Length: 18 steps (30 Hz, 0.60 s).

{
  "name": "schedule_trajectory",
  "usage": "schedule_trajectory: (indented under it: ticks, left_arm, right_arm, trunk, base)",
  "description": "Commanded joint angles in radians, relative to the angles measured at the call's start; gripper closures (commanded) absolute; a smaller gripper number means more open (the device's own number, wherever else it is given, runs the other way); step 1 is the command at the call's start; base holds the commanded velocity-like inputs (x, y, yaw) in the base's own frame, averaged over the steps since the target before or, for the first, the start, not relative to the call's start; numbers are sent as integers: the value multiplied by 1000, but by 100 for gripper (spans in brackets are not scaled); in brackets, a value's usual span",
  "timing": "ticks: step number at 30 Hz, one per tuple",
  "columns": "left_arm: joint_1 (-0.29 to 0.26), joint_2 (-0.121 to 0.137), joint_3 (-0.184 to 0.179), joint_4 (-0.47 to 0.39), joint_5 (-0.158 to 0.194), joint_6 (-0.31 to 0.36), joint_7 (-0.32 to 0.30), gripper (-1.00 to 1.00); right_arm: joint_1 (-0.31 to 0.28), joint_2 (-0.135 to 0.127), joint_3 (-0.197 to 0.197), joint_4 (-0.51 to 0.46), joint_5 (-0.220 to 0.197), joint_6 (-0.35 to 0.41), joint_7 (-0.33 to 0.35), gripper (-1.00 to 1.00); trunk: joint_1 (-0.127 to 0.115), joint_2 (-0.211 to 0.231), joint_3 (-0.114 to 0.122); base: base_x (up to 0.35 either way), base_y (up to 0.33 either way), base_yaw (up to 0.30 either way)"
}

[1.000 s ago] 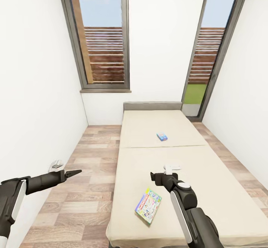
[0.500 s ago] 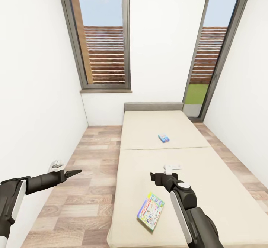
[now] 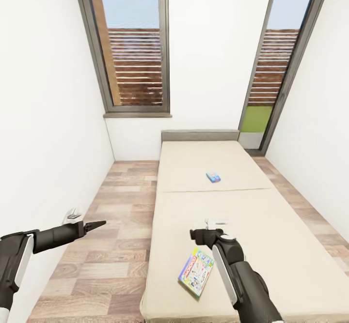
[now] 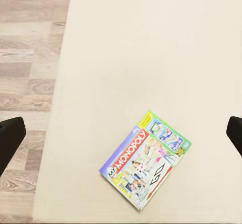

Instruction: Put all the toys in the child's room - the three board games (two on the bed and one on the table), the two jigsaw puzzles on the table, and the tennis ball on the table - inside the toy box on the table in the child's room.

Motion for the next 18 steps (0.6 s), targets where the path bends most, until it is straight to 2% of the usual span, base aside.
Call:
schedule_trajectory:
  ticks: [1, 6, 13, 18]
  left_arm:
    - [-1, 1, 1, 0, 2, 9, -2, -100]
    - [-1, 0, 1, 0, 2, 9, -2, -100]
    - [-1, 0, 2, 0, 2, 9, -2, -100]
    - [-1, 1, 3, 0, 2, 9, -2, -100]
  right_arm:
    - [-22, 2, -1, 42, -7, 2, -8, -100]
    - [-97, 4, -7, 173, -16, -25, -9, -100]
    - [-143, 3, -48, 217, -18, -51, -8, -100]
    - [-163, 3, -59, 273, -18, -81, -8, -100]
  trunk:
    - [0, -2, -4]
    - [0, -2, -12]
    - [0, -2, -24]
    - [0, -2, -32]
  base:
    - [0, 0, 0]
    - [0, 0, 0]
    - [3, 0, 0]
    - [107, 100, 0]
